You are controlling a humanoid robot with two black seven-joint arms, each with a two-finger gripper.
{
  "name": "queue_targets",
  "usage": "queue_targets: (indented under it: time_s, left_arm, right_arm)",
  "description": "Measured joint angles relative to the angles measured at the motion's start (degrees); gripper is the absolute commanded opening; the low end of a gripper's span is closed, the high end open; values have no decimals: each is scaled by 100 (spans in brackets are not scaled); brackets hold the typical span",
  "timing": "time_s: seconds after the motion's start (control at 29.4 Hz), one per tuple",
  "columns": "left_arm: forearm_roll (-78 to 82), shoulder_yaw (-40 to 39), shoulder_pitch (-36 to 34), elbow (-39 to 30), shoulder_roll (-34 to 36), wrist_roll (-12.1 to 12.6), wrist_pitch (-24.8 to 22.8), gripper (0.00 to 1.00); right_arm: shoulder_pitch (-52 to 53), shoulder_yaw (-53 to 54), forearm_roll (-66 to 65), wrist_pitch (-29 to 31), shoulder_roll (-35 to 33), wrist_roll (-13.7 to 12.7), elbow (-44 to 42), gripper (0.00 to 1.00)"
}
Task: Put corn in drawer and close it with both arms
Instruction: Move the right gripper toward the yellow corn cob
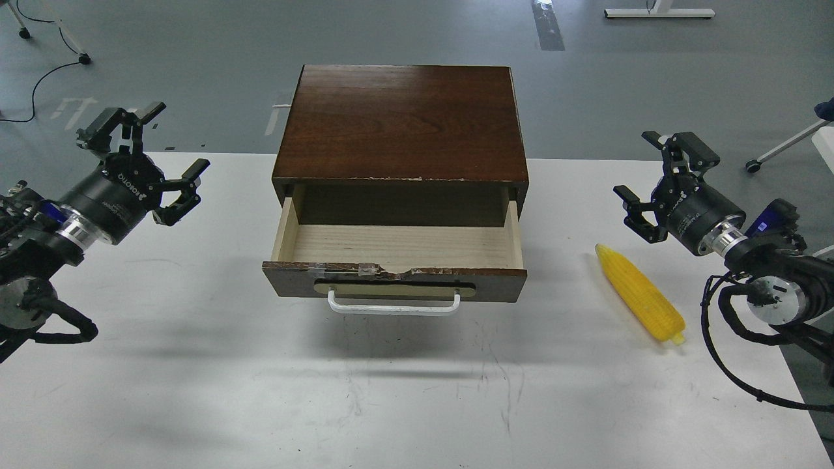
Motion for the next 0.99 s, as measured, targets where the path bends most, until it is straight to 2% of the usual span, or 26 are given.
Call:
queue_targets:
  time_s: [0.37, 0.54, 0.68, 0.82, 0.99]
  left_arm:
    - [25, -57, 94, 71, 15, 0, 0, 100]
    - [48, -48, 32, 241, 79, 0, 0, 100]
    - [76, -73, -69, 287, 164, 0, 0, 100]
    - [147, -76, -96, 274, 186, 0, 0, 100]
    - [461, -93, -99, 237, 188, 0, 0, 100]
  right_arm:
    - [21, -18, -124, 35, -85, 0, 53, 100]
    - [167, -23, -526, 99, -476, 0, 135, 100]
    - [401, -19, -1048, 414, -797, 0, 202, 100]
    - [629, -28, -2378, 584, -1140, 1, 346, 100]
    - [829, -48, -5256, 597, -1603, 1, 593, 100]
